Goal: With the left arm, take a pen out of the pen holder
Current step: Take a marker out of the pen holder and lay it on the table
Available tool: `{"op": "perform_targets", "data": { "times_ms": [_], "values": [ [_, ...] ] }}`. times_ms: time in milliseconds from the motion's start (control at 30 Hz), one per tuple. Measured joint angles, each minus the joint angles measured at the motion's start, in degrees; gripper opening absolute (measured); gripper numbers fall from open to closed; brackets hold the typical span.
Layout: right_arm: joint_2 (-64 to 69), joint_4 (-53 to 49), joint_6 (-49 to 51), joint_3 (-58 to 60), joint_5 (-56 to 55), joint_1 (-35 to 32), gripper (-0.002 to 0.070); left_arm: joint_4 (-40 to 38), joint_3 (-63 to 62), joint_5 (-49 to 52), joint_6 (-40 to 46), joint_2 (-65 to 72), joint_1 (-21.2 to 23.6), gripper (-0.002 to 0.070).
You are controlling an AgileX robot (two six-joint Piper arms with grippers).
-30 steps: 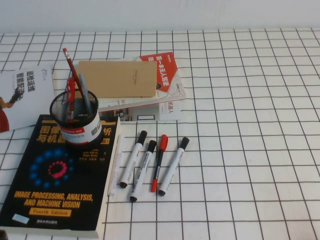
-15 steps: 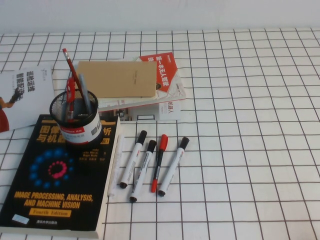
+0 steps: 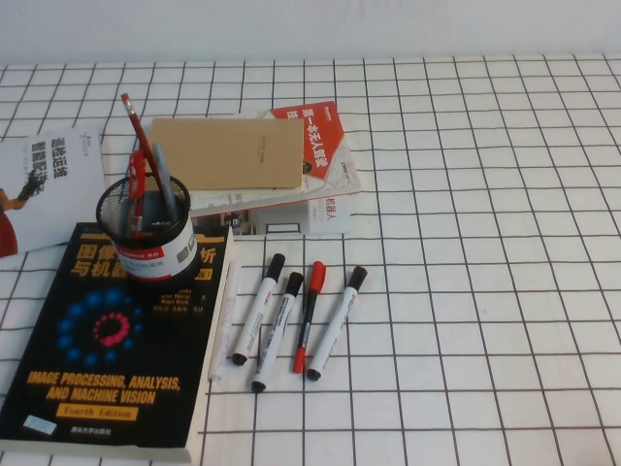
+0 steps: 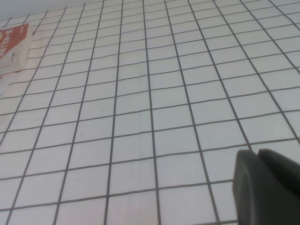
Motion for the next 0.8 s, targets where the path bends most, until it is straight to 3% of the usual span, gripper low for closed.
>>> {"op": "perform_targets", "data": {
  "times_ms": [800],
  "values": [
    [0.0, 0.0, 0.0, 0.0, 0.0, 0.0, -0.0016, -0.21, 0.0, 0.02, 0.24, 0.0, -1.16, -0.0001]
  ]
}}
